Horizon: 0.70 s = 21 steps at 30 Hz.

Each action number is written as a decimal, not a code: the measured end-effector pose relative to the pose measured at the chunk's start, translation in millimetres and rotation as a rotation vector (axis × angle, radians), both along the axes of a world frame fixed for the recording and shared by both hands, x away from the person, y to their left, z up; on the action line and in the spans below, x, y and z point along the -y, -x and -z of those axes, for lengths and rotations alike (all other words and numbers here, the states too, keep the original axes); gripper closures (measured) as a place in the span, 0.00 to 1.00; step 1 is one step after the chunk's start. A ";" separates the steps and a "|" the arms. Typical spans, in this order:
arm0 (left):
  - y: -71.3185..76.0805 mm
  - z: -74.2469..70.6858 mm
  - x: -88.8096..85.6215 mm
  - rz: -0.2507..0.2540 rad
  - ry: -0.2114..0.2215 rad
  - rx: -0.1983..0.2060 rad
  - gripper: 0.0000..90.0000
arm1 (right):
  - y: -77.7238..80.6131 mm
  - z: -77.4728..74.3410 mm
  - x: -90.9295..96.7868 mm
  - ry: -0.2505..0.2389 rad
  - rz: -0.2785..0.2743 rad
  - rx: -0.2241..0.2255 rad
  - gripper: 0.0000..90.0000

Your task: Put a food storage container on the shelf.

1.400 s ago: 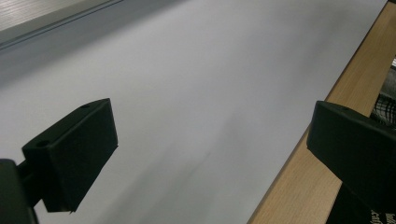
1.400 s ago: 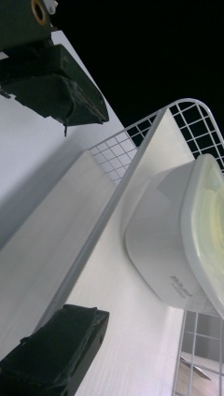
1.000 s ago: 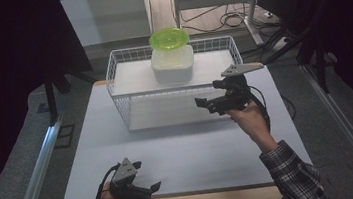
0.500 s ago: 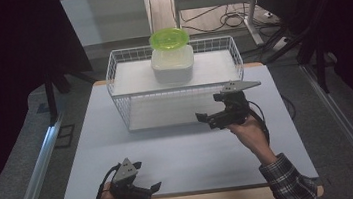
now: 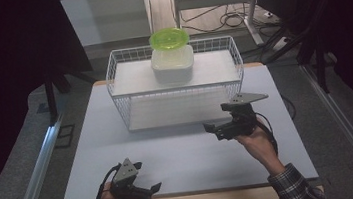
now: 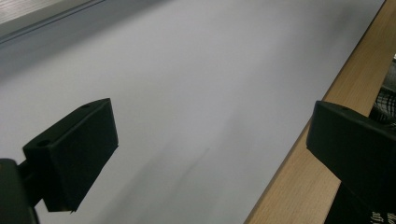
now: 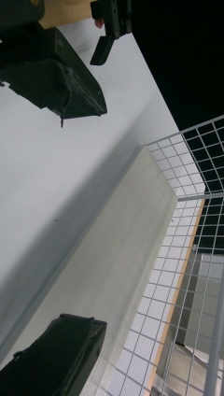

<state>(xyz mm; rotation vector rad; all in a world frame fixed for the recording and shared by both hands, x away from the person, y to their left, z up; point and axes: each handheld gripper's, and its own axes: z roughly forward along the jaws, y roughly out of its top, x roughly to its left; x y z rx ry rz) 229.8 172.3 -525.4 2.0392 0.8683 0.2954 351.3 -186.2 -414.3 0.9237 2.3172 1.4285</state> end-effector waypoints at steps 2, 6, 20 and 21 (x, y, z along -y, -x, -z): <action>0.1 0.2 0.4 0.000 -0.006 -0.001 0.02 | 3.4 2.0 1.7 0.001 0.006 0.002 0.00; 0.1 0.4 0.9 0.000 -0.017 -0.003 0.03 | 9.4 7.0 3.0 0.017 0.007 0.002 0.00; -0.1 1.6 1.8 -0.004 -0.034 -0.006 0.03 | 29.6 31.1 14.7 0.095 0.028 0.004 0.00; -0.1 1.7 2.0 -0.005 -0.035 -0.006 0.03 | 30.7 32.7 15.3 0.099 0.029 0.005 0.00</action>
